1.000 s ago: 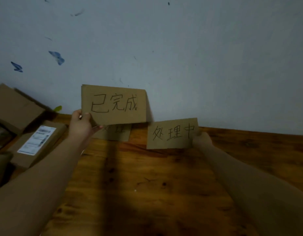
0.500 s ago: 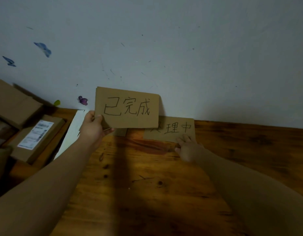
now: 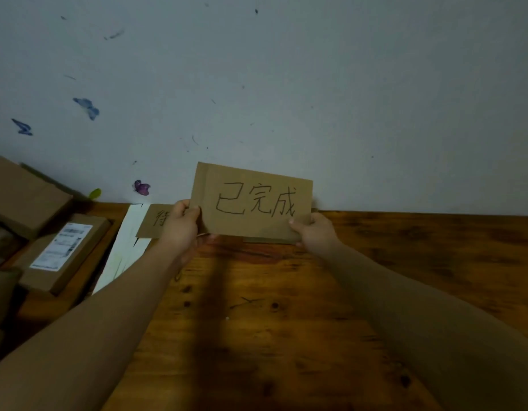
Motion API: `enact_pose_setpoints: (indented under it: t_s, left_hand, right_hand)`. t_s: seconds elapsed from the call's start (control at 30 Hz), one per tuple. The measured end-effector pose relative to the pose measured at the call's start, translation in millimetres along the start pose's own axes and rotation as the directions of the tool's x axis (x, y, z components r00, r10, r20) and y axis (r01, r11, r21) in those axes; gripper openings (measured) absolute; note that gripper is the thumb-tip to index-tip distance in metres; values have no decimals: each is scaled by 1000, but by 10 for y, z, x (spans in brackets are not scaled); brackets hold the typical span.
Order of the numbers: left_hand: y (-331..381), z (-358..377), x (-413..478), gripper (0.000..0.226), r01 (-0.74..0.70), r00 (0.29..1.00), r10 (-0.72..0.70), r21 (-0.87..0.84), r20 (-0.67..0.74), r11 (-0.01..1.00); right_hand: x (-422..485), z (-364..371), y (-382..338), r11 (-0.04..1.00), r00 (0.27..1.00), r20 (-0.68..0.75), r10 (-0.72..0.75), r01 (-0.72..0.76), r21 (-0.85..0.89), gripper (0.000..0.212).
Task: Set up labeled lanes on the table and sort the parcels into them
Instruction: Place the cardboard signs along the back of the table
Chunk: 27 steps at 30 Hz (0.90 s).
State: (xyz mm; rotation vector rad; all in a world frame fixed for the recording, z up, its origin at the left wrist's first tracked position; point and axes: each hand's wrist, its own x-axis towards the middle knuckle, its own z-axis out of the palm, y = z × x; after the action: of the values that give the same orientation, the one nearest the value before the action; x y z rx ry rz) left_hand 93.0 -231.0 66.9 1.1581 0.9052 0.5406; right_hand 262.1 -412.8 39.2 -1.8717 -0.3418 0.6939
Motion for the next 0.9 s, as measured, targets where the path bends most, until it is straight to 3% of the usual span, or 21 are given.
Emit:
enact_pose_setpoints:
  t_s: [0.3, 0.43, 0.63, 0.77, 0.83, 0.9]
  left_hand:
    - [212, 264, -117, 14, -113, 985, 115, 28, -130, 993]
    - [151, 629, -167, 14, -136, 973, 141, 34, -185, 990]
    - [-204, 1307, -314, 14, -118, 961, 115, 3, -251, 993]
    - [-406, 1659, -394, 17, -111, 957, 99, -29, -274, 993]
    - [-514, 1822, -420, 15, -108, 956, 95, -32, -276, 994]
    - [-600, 1946, -432, 15, -100, 958, 91, -17, -271, 995]
  right_hand:
    - [-153, -930, 241, 984, 950, -258, 178, -173, 40, 44]
    - [-86, -1491, 542, 965, 911, -347, 224, -257, -50, 41]
    - [134, -2362, 1022, 890, 902, -354, 249, -357, -285, 45]
    - [227, -2691, 1251, 826, 897, -316, 309, -418, -379, 58]
    - [202, -2806, 1405, 734, 954, -232, 191, -296, -612, 64]
    - [143, -2824, 1567, 571, 996, 57, 70, 7, -821, 58]
